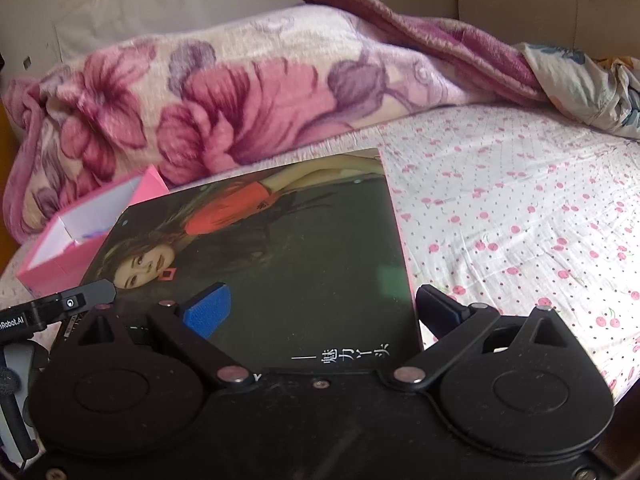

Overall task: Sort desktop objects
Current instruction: 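Grasp the dark portrait book edge with the right tool while the left tool grips its other edge, then lift the book with both tools and carry it over the pink box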

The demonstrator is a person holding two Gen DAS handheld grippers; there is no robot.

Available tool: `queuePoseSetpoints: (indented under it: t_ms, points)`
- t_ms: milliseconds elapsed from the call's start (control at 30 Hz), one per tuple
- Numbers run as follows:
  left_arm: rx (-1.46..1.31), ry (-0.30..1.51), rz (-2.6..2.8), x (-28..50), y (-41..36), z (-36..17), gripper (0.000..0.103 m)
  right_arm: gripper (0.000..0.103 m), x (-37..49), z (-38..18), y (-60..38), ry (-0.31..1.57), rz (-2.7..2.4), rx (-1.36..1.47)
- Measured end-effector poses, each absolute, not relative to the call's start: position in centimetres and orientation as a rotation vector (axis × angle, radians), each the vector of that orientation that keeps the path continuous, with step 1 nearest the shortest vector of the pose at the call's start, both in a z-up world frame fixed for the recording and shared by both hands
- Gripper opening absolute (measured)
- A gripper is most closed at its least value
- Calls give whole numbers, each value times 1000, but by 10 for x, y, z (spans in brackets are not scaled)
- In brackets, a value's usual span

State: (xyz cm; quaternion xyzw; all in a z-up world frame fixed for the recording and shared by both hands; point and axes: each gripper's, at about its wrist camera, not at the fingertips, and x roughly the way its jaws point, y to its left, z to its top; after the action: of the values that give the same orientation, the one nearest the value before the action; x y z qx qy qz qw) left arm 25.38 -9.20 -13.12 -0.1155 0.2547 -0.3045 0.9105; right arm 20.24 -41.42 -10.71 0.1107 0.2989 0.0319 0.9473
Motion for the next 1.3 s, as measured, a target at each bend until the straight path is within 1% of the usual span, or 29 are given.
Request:
queuePoseSetpoints:
  t_ms: [233,433,833,1033,1300]
  points:
    - [-243,475,-603,272,-69,-111,83,102,212,-89,-393,517,105,253]
    - [-239,455,-560,293,-47,-100,83,102,237,-77,-374,453,148,283]
    - [-232,437,-457,336,-5,-85,83,102,304,-81,-342,405,246,352]
    - [-195,436,-374,359,31,-79,83,102,347,-83,-309,388,328,386]
    - [-274,465,-274,369,102,-85,83,102,385,-87,-247,358,449,441]
